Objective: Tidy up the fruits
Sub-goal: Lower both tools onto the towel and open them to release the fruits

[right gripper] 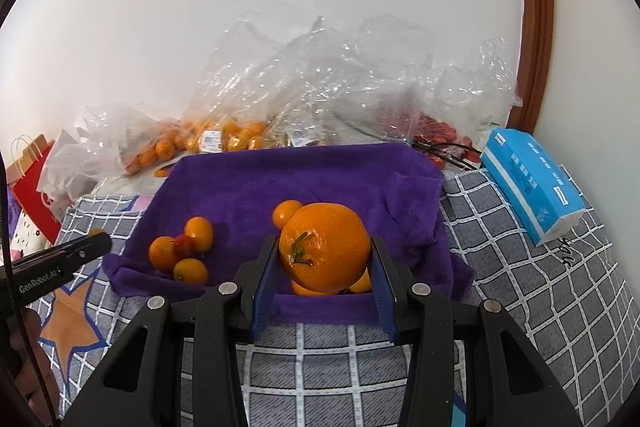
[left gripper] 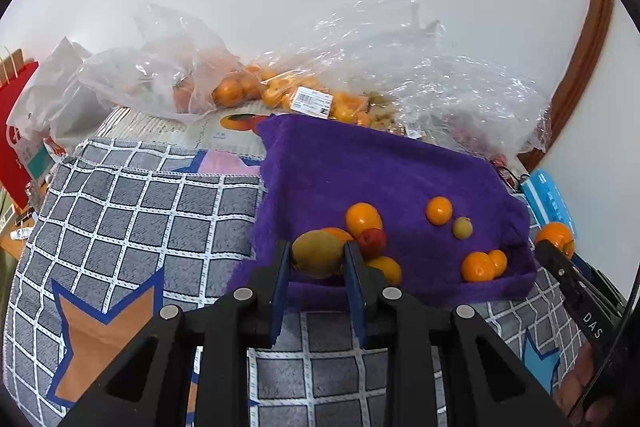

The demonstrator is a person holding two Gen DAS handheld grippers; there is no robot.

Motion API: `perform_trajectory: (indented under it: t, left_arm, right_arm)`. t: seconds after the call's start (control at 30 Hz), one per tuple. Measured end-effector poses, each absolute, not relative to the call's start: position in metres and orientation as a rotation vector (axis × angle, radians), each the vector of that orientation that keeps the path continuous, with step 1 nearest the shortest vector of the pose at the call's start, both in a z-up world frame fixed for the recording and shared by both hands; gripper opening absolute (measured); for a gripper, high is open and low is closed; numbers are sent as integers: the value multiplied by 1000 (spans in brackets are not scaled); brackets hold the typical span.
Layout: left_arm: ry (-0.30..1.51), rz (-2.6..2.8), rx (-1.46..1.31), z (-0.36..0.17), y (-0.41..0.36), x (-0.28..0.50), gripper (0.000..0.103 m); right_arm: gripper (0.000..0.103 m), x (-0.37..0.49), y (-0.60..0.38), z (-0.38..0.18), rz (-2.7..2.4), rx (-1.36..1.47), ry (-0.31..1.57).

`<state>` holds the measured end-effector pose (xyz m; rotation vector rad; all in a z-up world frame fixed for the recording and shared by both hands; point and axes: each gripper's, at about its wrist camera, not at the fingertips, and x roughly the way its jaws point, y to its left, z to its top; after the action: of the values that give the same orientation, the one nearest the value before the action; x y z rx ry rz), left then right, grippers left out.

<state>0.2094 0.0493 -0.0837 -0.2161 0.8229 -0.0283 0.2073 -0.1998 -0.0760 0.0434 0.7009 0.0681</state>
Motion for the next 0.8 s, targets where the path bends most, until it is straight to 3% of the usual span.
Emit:
perform_trajectory:
  t: [0.8]
  left_arm:
    - [889,11,-226,-117,61,258,25]
  right_arm:
    - [43,262,-232,-112,21,69,769]
